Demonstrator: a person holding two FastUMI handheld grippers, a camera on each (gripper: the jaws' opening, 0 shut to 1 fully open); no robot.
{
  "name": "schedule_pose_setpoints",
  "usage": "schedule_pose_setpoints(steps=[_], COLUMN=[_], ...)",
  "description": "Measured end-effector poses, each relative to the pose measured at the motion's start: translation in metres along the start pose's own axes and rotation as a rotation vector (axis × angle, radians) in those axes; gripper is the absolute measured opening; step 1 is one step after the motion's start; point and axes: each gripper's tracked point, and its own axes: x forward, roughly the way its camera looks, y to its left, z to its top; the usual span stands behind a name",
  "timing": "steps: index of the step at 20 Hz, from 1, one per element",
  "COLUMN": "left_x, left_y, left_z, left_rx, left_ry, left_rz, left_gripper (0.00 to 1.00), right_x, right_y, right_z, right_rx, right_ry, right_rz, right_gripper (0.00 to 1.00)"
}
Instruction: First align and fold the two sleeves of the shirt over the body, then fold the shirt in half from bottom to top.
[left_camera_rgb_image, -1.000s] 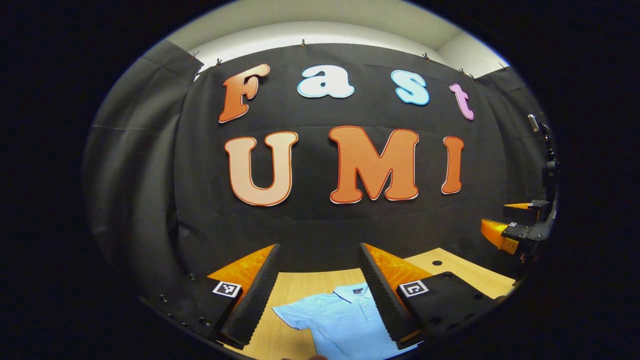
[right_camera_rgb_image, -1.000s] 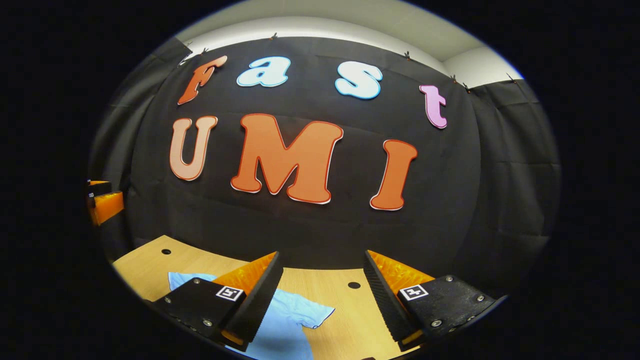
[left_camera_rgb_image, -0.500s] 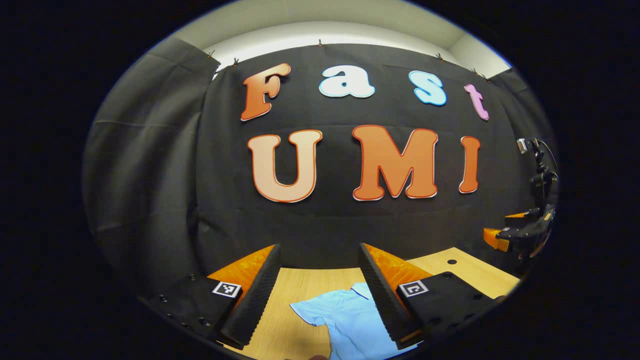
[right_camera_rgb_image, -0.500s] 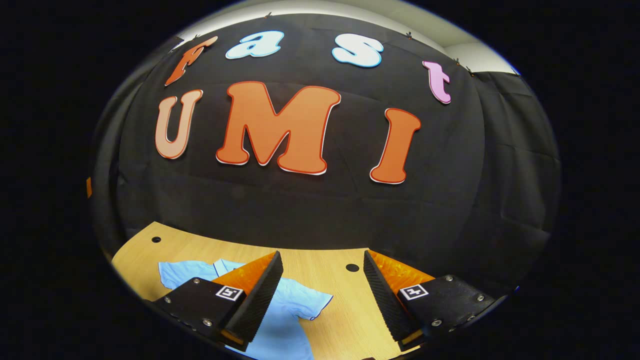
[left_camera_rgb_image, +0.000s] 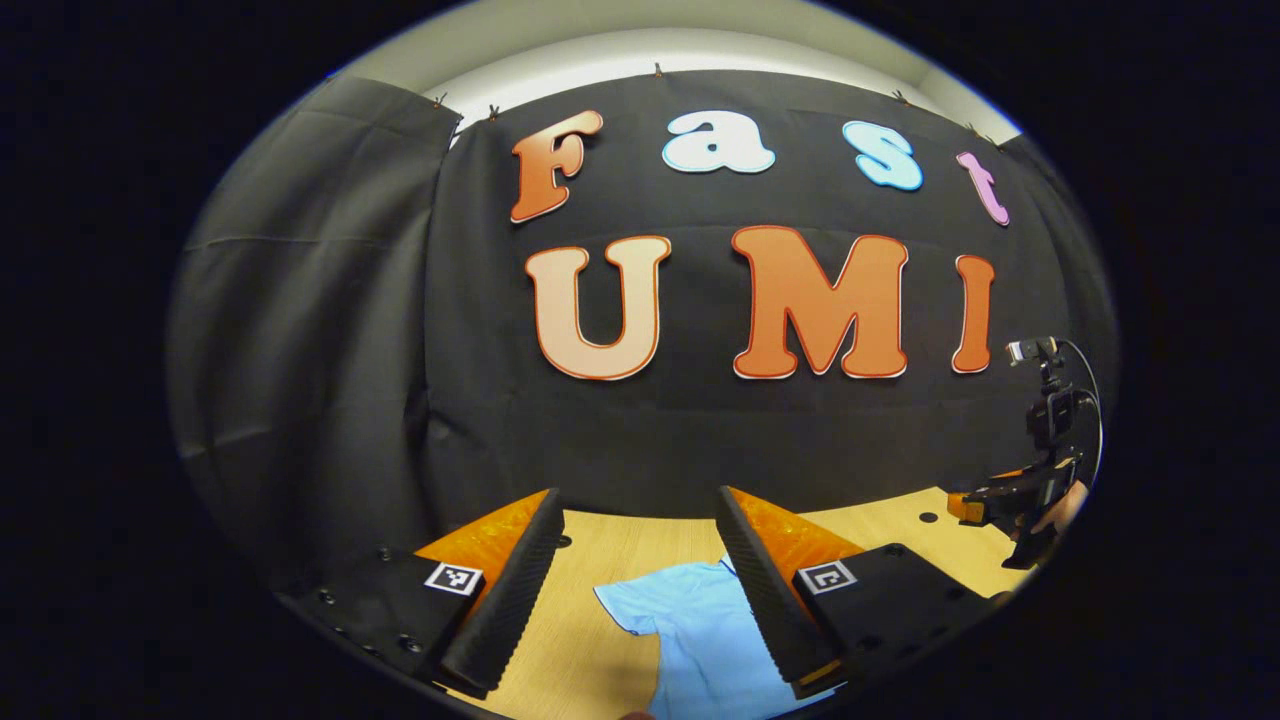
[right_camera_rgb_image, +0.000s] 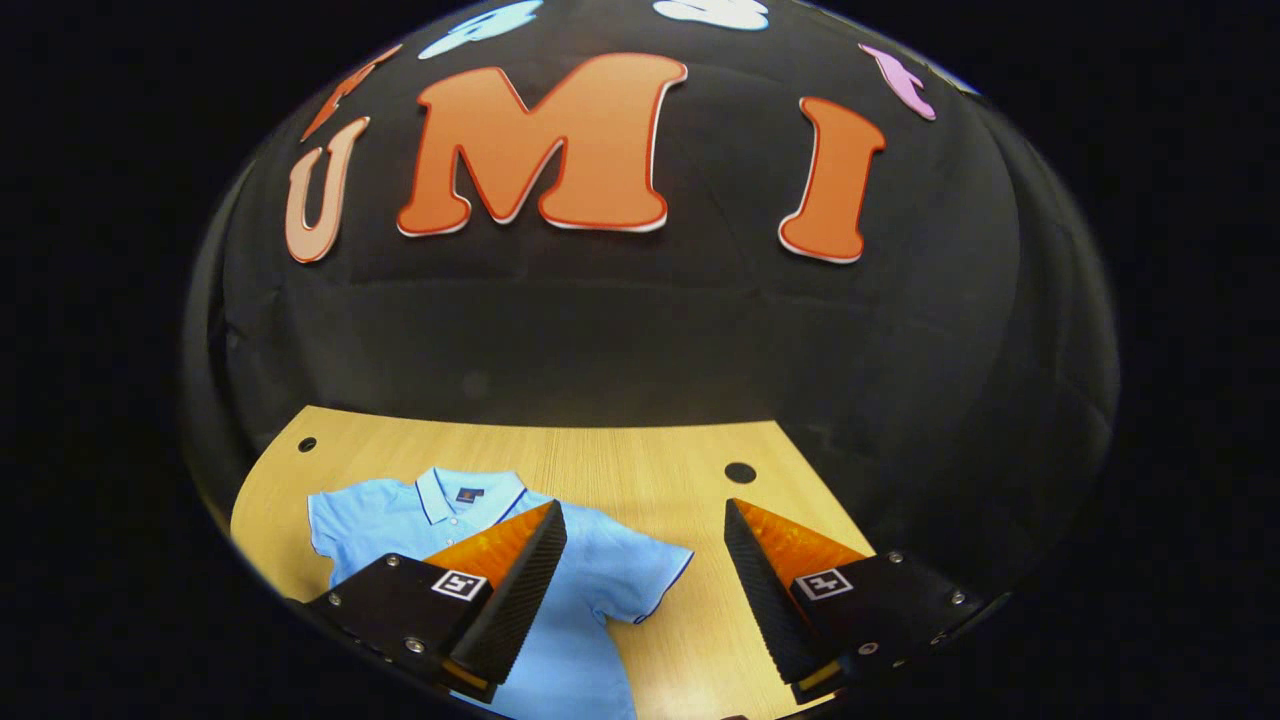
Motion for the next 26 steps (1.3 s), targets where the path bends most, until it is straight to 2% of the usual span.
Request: schedule_pose_setpoints(steps=[6, 14, 17, 20, 26], left_x=[-0.005, -0.023, -0.025, -0.023, -0.017], left_y=[0.009, 0.02, 0.017, 0.015, 0.008], left_z=[-0.016, -0.04, -0.048, -0.057, -0.063], left_rx=[0.0, 0.018, 0.026, 0.031, 0.035], left_ry=[0.066, 0.158, 0.185, 0.213, 0.251], left_rz=[0.096, 0.22, 0.243, 0.256, 0.256], left_gripper=[0.99, 0.99, 0.99, 0.99, 1.0], right_x=[0.061, 0.106, 0.114, 0.119, 0.13], right_y=[-0.008, -0.02, -0.024, -0.018, -0.011], right_z=[-0.043, -0.095, -0.111, -0.134, -0.163], right_rx=[0.053, 0.079, 0.076, 0.091, 0.136], right_ry=[0.192, 0.434, 0.525, 0.63, 0.763], right_rz=[-0.002, -0.009, -0.004, 0.018, 0.02], right_gripper=[0.96, 0.92, 0.9, 0.81, 0.78])
